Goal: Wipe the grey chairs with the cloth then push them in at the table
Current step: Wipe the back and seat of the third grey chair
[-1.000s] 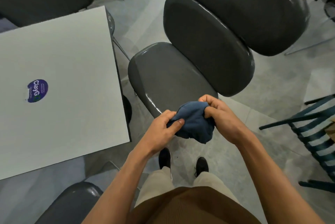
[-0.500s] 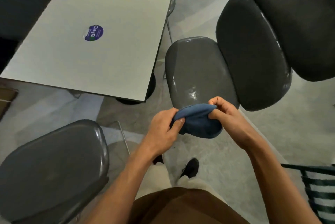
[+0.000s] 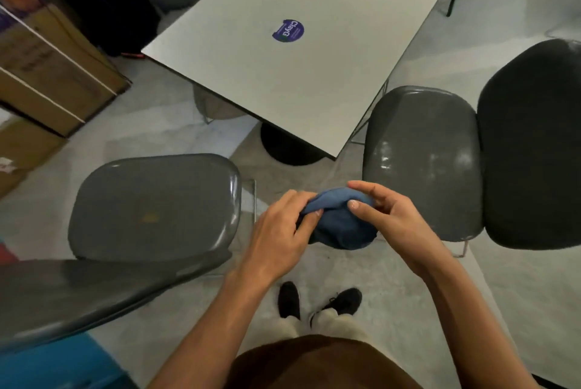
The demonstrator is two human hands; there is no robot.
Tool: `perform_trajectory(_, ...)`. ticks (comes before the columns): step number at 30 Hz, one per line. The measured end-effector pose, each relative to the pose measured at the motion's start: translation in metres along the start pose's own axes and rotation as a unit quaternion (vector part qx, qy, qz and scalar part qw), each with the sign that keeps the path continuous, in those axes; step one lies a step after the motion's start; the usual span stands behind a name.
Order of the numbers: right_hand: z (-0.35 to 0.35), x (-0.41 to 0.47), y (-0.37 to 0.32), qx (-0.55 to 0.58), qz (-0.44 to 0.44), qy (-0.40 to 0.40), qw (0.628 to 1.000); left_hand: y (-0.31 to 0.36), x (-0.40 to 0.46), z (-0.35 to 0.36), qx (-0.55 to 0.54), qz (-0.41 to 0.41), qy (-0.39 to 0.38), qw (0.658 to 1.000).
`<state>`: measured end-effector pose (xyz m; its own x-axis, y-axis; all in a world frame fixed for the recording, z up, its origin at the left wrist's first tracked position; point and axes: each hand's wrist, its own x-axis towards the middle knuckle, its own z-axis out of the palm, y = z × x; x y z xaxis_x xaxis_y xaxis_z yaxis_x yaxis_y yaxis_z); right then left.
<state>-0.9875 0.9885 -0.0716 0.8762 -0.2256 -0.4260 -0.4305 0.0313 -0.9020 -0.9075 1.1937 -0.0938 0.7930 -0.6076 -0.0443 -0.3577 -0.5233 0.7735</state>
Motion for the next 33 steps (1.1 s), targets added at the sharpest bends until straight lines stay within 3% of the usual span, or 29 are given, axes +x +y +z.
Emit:
perform_trajectory(3,0.027,-0.005,0.0,-0.043,-0.037,0.005,0.998,-0.015,-0.027,-0.012,0.025,-0.009,0.028,0.999)
perform_trajectory(10,0.08,-0.023,0.004,-0.009,-0.093,0.017,0.996,-0.035,-0.08,-0.027,0.097,-0.054,0.109,0.988)
perform_trajectory(17,0.116,-0.035,0.016,-0.003,-0.126,-0.044,0.991,-0.041,-0.135,-0.036,0.135,-0.139,0.169,0.966)
perform_trajectory(23,0.139,-0.053,0.021,-0.002,-0.159,-0.105,0.982,-0.036,-0.194,-0.033,0.015,-0.201,0.198,0.959)
perform_trajectory(29,0.163,-0.077,0.029,-0.014,-0.181,-0.143,0.973,-0.017,-0.249,-0.036,-0.169,-0.267,0.225,0.922)
perform_trajectory(33,0.188,-0.095,0.021,-0.046,-0.216,-0.16,0.962,-0.008,-0.277,-0.053,-0.217,-0.283,0.269,0.895)
